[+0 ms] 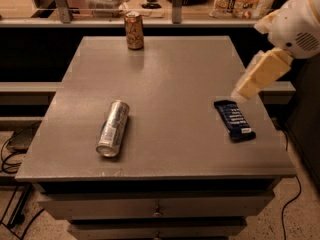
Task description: Pick orange can
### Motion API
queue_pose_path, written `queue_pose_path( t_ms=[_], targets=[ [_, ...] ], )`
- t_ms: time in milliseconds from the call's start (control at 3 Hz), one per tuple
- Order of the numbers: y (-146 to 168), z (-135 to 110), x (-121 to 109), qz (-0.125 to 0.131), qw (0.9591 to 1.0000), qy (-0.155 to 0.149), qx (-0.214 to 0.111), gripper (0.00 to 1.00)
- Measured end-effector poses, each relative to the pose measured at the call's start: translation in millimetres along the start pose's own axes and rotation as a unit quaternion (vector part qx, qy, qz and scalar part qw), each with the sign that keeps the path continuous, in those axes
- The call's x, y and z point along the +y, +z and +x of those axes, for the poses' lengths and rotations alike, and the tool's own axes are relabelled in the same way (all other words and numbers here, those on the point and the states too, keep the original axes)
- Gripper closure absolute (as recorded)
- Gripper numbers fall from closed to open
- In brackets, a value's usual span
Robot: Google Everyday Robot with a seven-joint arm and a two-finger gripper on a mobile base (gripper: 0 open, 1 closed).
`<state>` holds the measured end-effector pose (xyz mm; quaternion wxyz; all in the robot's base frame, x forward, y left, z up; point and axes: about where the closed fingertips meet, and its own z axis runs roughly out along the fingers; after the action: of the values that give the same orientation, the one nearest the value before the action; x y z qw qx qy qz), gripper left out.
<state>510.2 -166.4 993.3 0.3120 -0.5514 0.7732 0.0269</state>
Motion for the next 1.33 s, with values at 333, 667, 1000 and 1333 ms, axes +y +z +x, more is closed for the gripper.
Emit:
queue_pose_path(
  t_ms=[333, 667, 1000, 1333],
  targets=[
    [24, -36, -10, -0.001, 0.9991, 0.000, -0.042, 0.00],
    [51, -74, -25, 0.000, 0.9970, 0.006, -0.078, 0.00],
    [79, -106, -39, 0.001, 0.9950, 0.021, -0.098, 0.00],
    [111, -127, -66, -0.002, 0.9922, 0.044, -0.116, 0.00]
  ],
)
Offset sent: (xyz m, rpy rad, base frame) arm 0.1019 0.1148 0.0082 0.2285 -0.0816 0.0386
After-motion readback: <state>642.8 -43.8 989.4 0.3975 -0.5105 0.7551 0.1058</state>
